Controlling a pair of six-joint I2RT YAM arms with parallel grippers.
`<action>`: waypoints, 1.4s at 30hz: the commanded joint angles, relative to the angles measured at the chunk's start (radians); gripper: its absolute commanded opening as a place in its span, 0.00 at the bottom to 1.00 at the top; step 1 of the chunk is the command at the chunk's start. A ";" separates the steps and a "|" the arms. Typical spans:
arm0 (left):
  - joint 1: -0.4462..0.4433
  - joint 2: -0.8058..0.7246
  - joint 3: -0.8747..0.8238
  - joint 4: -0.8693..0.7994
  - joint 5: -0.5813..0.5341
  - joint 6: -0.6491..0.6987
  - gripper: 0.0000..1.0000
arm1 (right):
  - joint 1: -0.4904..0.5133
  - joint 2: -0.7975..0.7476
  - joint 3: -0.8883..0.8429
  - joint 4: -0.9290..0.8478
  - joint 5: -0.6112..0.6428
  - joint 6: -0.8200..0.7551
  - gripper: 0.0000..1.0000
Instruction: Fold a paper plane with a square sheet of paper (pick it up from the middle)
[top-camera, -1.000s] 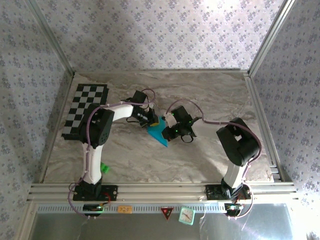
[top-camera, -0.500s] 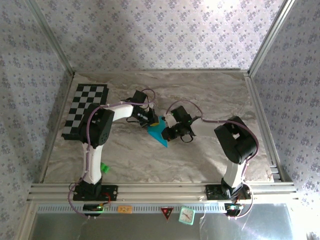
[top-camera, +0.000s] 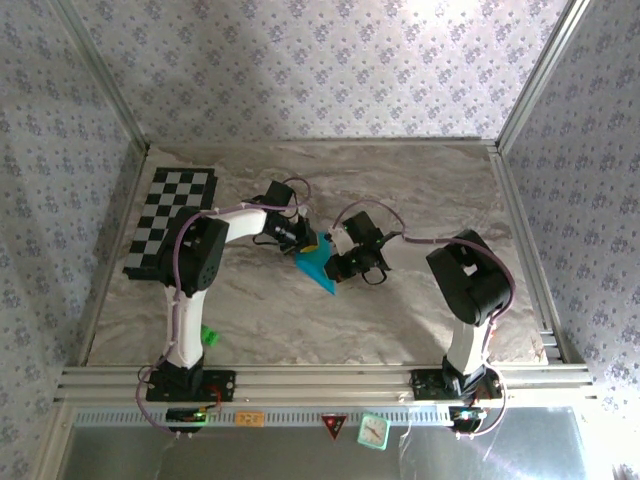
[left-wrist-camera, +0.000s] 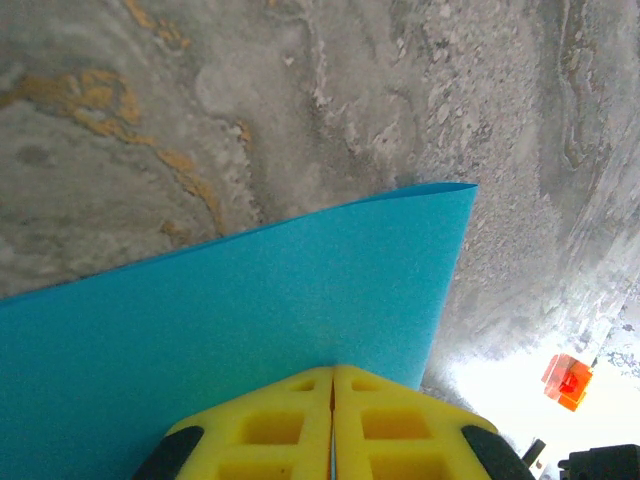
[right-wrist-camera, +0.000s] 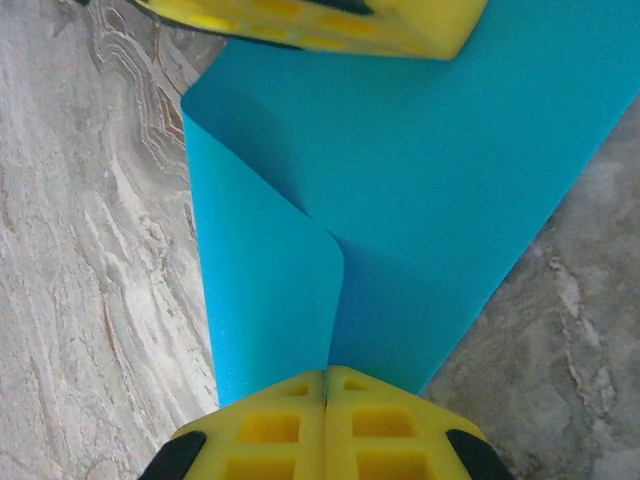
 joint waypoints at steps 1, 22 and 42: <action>-0.011 0.023 -0.004 -0.027 -0.007 0.003 0.10 | -0.004 0.024 0.025 -0.036 -0.013 0.014 0.04; 0.017 -0.061 -0.026 -0.051 -0.087 0.026 0.10 | -0.018 0.039 0.035 -0.054 -0.035 0.032 0.04; 0.012 -0.001 -0.024 -0.071 -0.070 0.038 0.07 | -0.024 0.046 0.049 -0.047 -0.063 0.038 0.04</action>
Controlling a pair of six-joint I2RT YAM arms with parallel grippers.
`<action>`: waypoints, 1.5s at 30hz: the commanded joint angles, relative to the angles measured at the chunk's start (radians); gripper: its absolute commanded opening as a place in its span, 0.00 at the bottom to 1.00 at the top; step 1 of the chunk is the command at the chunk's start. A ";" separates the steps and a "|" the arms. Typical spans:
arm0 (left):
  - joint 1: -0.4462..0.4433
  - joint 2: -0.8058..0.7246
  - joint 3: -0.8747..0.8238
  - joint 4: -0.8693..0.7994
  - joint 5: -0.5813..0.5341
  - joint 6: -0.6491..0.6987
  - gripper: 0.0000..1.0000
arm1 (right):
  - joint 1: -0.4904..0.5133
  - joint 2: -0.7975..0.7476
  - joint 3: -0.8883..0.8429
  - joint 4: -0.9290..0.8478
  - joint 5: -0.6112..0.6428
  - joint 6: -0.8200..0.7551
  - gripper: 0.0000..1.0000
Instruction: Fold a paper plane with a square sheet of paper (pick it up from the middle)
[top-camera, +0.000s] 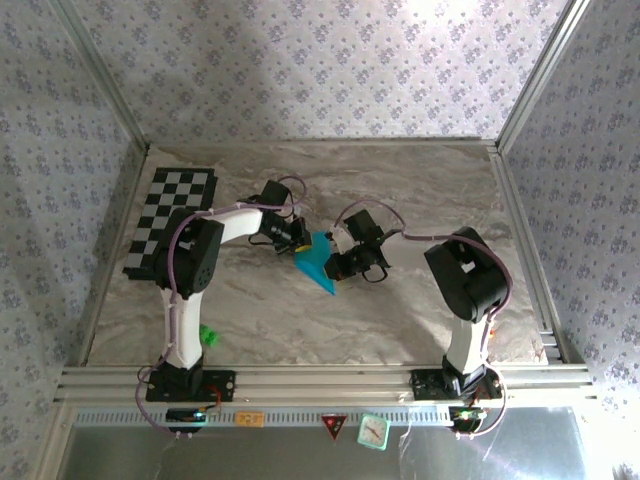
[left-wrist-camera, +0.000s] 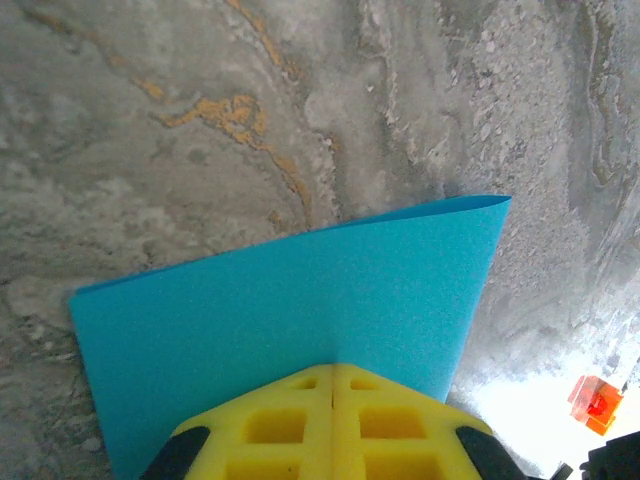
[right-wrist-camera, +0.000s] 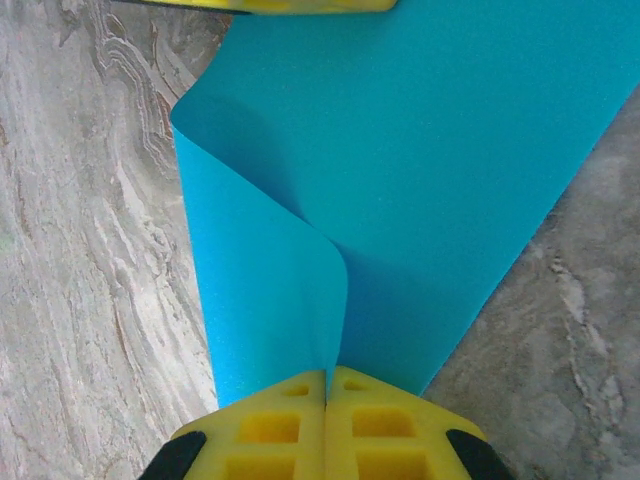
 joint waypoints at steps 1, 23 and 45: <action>-0.005 0.032 0.000 -0.046 -0.005 0.019 0.07 | -0.005 0.023 0.027 -0.034 -0.009 0.015 0.04; -0.034 -0.265 -0.174 0.119 -0.096 -0.181 0.19 | -0.005 0.058 0.067 -0.171 0.057 0.064 0.03; -0.123 -0.302 -0.354 0.280 -0.085 -0.374 0.11 | -0.005 0.082 0.100 -0.209 0.077 0.088 0.03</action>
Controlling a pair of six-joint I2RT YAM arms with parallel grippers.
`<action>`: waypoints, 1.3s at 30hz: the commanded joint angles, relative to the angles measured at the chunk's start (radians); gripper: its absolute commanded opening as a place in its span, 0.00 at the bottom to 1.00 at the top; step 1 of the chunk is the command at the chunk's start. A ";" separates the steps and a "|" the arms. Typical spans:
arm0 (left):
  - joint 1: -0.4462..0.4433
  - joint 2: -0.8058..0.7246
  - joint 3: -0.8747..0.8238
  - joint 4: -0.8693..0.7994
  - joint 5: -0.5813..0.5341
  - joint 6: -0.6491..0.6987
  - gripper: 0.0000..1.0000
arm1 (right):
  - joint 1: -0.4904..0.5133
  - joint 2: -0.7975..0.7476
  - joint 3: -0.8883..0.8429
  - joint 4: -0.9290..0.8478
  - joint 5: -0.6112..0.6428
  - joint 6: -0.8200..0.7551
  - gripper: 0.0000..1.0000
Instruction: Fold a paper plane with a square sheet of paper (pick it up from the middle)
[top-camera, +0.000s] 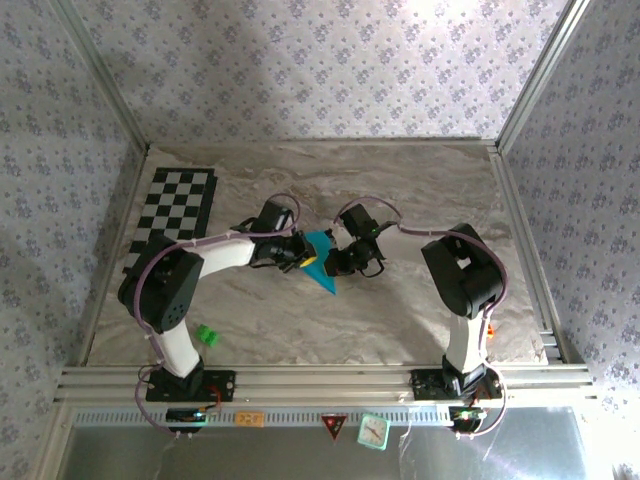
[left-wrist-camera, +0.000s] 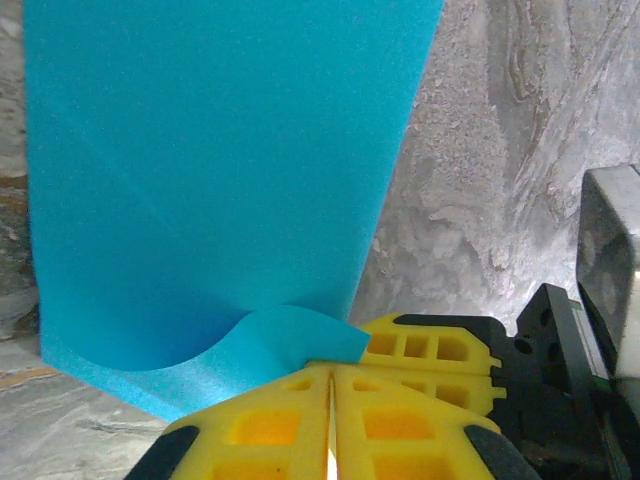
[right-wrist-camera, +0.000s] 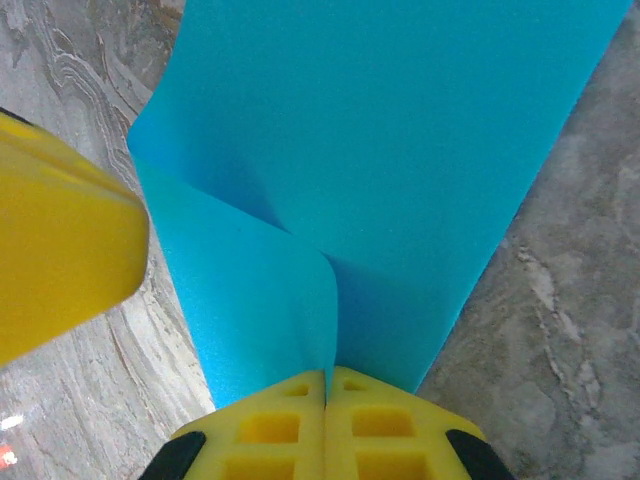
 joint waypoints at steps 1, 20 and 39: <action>-0.008 0.005 -0.012 0.015 0.010 -0.024 0.11 | -0.003 0.044 0.007 -0.062 0.057 0.011 0.03; -0.023 0.031 -0.030 -0.029 -0.022 -0.018 0.10 | -0.004 0.056 0.016 -0.073 0.065 0.010 0.03; -0.024 0.062 -0.033 -0.055 -0.050 -0.009 0.09 | -0.004 0.063 0.015 -0.074 0.066 0.012 0.04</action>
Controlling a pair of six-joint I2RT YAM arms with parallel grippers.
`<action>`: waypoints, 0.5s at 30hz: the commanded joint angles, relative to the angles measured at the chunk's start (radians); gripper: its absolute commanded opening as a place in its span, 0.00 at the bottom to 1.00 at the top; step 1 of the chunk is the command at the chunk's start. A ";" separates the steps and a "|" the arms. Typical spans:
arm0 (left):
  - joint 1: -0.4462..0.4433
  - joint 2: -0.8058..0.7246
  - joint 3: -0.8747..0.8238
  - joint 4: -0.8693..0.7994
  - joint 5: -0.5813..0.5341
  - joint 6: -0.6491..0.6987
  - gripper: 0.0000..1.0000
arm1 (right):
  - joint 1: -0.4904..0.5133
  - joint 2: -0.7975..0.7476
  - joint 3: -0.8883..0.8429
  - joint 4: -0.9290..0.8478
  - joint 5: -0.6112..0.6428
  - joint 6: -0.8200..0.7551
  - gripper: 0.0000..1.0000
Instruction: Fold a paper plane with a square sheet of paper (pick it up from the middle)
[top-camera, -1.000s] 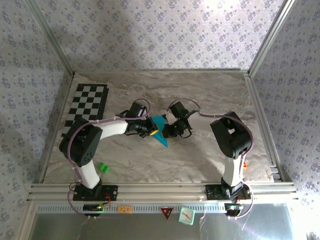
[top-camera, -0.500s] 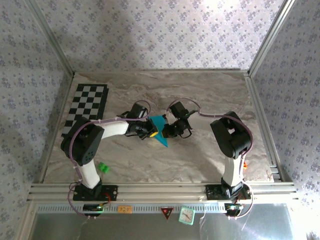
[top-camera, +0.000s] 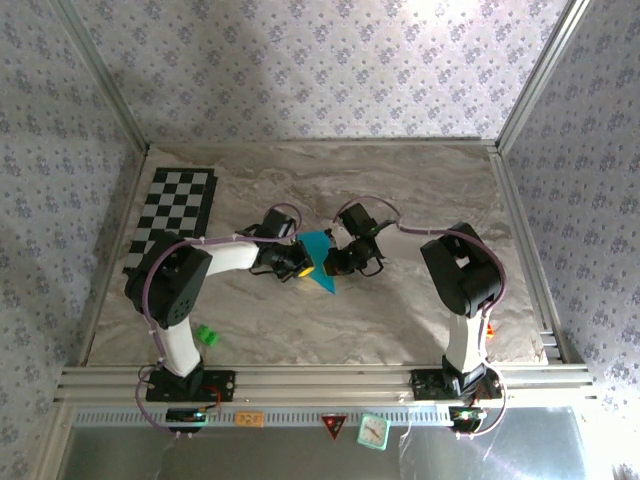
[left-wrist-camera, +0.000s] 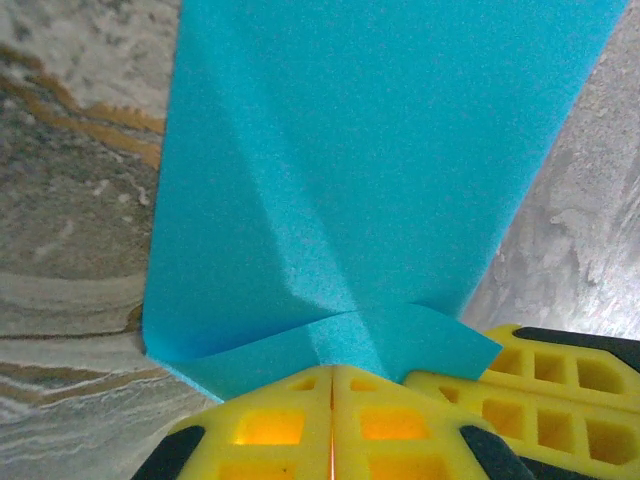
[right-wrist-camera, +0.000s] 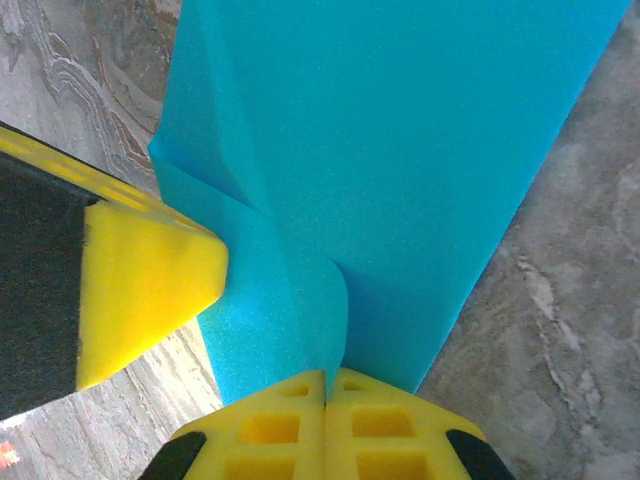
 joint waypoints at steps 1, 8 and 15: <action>-0.007 0.016 -0.005 -0.028 -0.015 0.009 0.09 | -0.004 0.052 -0.003 -0.059 0.064 0.010 0.04; -0.007 0.021 -0.008 -0.035 -0.025 0.013 0.09 | -0.004 0.052 -0.004 -0.059 0.063 0.010 0.04; -0.008 0.028 -0.009 -0.041 -0.028 0.012 0.09 | -0.004 0.052 -0.001 -0.059 0.062 0.010 0.05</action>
